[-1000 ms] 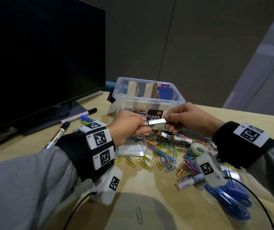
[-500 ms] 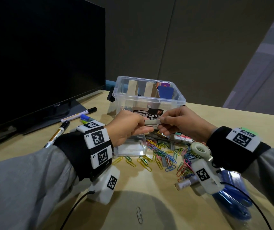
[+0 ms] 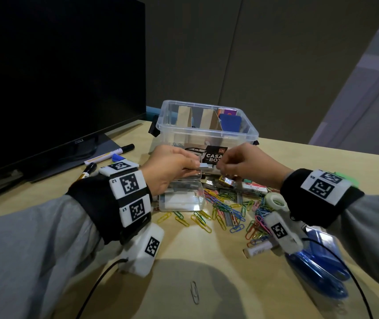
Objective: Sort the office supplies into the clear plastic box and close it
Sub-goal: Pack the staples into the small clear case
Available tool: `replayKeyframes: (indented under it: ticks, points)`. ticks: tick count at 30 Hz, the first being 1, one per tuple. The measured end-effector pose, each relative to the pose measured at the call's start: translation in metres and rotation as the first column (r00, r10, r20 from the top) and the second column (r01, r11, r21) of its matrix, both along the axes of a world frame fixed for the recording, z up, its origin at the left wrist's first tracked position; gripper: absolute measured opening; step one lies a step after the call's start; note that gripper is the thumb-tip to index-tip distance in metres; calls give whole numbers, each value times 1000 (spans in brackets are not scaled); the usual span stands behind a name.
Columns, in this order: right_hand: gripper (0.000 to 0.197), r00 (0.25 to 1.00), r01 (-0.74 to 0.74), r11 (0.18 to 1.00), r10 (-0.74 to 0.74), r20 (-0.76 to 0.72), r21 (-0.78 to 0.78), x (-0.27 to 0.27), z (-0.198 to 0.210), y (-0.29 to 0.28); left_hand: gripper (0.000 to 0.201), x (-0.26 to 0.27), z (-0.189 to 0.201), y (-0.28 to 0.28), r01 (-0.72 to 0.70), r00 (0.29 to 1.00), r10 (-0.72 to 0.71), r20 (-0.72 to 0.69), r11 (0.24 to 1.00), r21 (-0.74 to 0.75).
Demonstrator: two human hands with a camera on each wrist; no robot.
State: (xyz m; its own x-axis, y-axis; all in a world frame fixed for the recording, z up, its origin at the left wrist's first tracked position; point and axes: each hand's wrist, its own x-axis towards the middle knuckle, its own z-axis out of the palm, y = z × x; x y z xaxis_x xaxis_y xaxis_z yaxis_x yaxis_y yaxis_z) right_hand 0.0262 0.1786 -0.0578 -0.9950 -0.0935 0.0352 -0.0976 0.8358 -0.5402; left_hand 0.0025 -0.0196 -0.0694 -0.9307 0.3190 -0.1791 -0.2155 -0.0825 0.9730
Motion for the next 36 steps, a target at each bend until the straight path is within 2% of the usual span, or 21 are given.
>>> replayKeyframes:
  ticks: [2, 3, 7, 10, 15, 17, 20, 23, 26, 31, 33, 36]
  points:
    - [11, 994, -63, 933, 91, -63, 353, -5, -5, 3, 14, -2, -2, -3, -22, 1000, 22, -3, 999, -31]
    - [14, 992, -78, 892, 113, -54, 445, -7, -6, 2, 16, -3, -4, -4, -35, 999, 35, -4, 998, -54]
    - [12, 984, -162, 807, 176, 31, 568, -9, -7, -9, 19, -5, -9, -5, -56, 998, 56, 0, 994, -95]
    - [10, 976, -216, 756, 160, 146, 618, -15, -5, -17, 20, -5, -12, -5, -50, 999, 50, -7, 994, -100]
    - [15, 911, -381, 692, 167, 378, 613, -16, 7, -19, 18, -5, -13, -6, -29, 1000, 28, -8, 992, -121]
    - [15, 875, -415, 684, 120, 469, 600, -15, 9, -16, 18, -4, -13, -5, -19, 1000, 18, -10, 992, -124]
    - [33, 784, -414, 745, 1, 620, 523, -12, 6, -9, 19, -3, -15, -2, -6, 1000, 5, -10, 993, -122]
    - [50, 734, -394, 794, -31, 678, 463, -5, -5, -11, 20, -1, -17, 1, 8, 1000, -10, -15, 992, -128]
    - [48, 765, -394, 760, -40, 642, 517, 1, -13, -18, 21, 0, -17, 3, 22, 999, -26, -28, 993, -120]
    - [25, 852, -374, 725, 22, 523, 578, -6, -15, -18, 20, 2, -17, 0, 28, 999, -34, -39, 987, -156]
    - [15, 856, -362, 750, 32, 515, 554, -8, -13, -14, 20, 3, -17, -2, 22, 999, -29, -40, 986, -168]
    - [8, 872, -311, 832, 57, 486, 459, -8, -5, -5, 19, 3, -17, -5, 9, 999, -17, -43, 984, -179]
